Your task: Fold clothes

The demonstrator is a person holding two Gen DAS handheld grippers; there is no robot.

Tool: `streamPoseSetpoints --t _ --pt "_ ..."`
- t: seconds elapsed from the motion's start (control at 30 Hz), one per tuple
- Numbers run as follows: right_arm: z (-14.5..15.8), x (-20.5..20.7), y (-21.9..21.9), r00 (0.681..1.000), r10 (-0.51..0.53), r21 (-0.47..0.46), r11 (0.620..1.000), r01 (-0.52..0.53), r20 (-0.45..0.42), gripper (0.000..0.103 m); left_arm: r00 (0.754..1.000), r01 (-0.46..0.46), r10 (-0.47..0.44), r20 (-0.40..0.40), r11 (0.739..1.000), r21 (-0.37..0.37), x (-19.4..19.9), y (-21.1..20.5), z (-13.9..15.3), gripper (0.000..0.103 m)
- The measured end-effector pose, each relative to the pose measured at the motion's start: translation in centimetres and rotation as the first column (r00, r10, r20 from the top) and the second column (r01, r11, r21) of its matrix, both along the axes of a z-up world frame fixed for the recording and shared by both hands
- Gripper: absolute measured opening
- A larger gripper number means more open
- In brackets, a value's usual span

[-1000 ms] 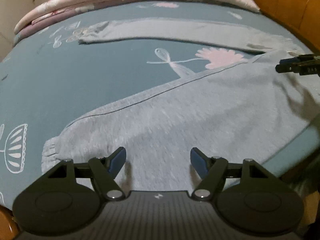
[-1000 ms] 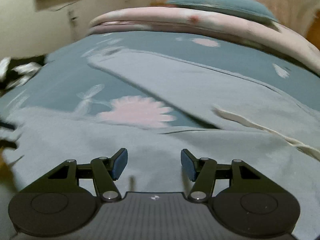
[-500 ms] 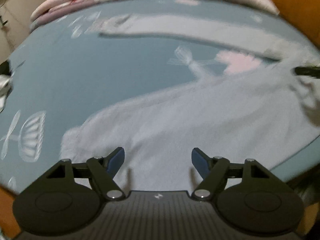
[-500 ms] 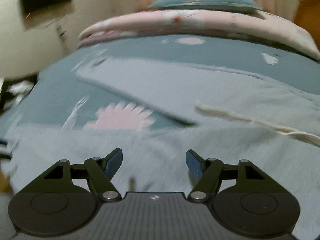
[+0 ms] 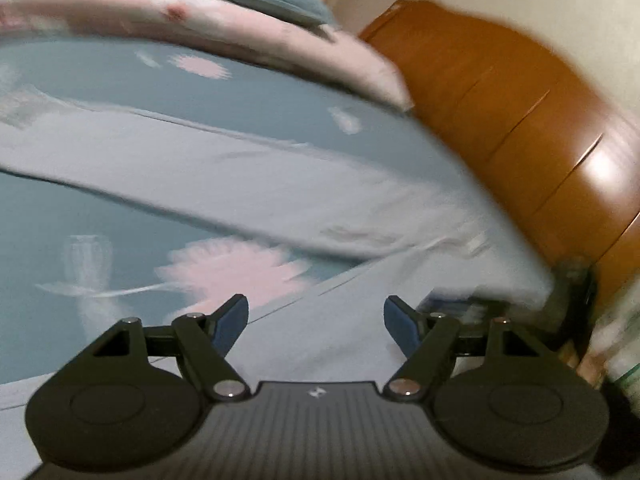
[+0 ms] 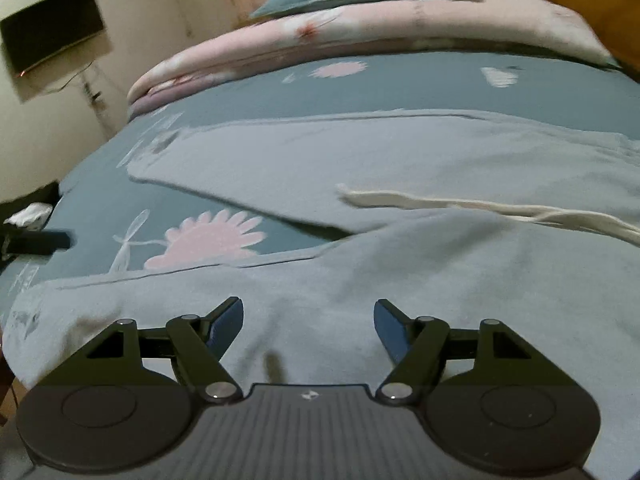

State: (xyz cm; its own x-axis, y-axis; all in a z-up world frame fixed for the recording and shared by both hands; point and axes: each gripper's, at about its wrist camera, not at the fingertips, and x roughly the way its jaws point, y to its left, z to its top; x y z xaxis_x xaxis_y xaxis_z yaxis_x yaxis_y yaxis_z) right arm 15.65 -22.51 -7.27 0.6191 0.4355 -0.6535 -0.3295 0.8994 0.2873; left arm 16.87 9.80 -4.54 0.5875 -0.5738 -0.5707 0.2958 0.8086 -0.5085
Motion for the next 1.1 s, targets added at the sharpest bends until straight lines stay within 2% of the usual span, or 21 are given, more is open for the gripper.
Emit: streamPoseSetpoints --t 0.07,0.13,0.23,0.3,0.43,0.53,0.63,0.8,0.87,0.93,1.03,1.1 --pt "0.1 -0.6 -1.3 1.0 -0.017 0.011 1.0 0.017 0.006 0.076 0.998 0.028 -0.034 -0.058 0.994 -0.11 3.7 -2.5 -1.8 0.076" --pt "0.2 -1.0 -2.2 1.0 -0.023 0.015 1.0 0.023 0.019 0.076 0.989 0.022 -0.044 -0.138 0.987 -0.157 7.0 -4.9 -4.2 0.075" --pt "0.3 -1.3 -3.4 0.999 -0.028 0.022 0.999 0.027 0.039 0.076 0.969 -0.004 -0.043 -0.242 0.982 -0.19 10.6 -7.5 -7.6 0.075" --pt "0.4 -1.2 -4.1 0.999 -0.027 0.032 0.999 0.025 0.046 0.076 0.961 -0.013 -0.045 -0.273 0.978 -0.208 12.1 -8.6 -9.3 0.075" --pt "0.6 -0.8 -5.1 0.997 -0.02 0.042 0.999 0.017 0.069 0.076 0.956 0.022 -0.116 -0.269 0.944 -0.33 13.6 -10.8 -10.1 0.077" --pt "0.6 0.3 -5.2 0.997 -0.013 0.05 0.999 0.009 0.079 0.076 0.957 0.042 -0.137 -0.257 0.939 -0.342 14.8 -13.0 -10.6 0.077" --pt "0.5 1.3 -4.8 0.997 0.009 0.027 1.0 -0.011 0.083 0.076 0.955 0.057 -0.167 -0.244 0.913 -0.403 16.0 -14.0 -10.4 0.077" --pt "0.3 3.1 -4.1 0.995 0.045 -0.011 0.999 -0.044 0.087 0.076 0.973 0.045 -0.154 -0.174 0.86 -0.509 18.1 -13.5 -8.7 0.077" --pt "-0.1 3.9 -3.6 0.995 0.063 -0.023 0.998 -0.061 0.083 0.077 0.976 0.035 -0.142 -0.165 0.85 -0.525 19.0 -13.5 -8.2 0.077" --pt "-0.9 4.8 -3.0 0.995 0.078 -0.031 0.997 -0.076 0.059 0.078 0.973 0.034 -0.147 -0.178 0.855 -0.518 19.0 -13.8 -8.4 0.079" --pt "-2.7 5.9 -2.1 0.996 0.089 -0.053 0.995 -0.09 -0.015 0.079 0.958 0.08 -0.2 -0.208 0.877 -0.474 18.1 -14.8 -9.3 0.079" --pt "-2.4 5.6 -2.1 0.995 0.096 -0.046 0.994 -0.096 0.013 0.079 0.948 0.1 -0.223 -0.228 0.887 -0.451 17.7 -15.3 -9.8 0.079"
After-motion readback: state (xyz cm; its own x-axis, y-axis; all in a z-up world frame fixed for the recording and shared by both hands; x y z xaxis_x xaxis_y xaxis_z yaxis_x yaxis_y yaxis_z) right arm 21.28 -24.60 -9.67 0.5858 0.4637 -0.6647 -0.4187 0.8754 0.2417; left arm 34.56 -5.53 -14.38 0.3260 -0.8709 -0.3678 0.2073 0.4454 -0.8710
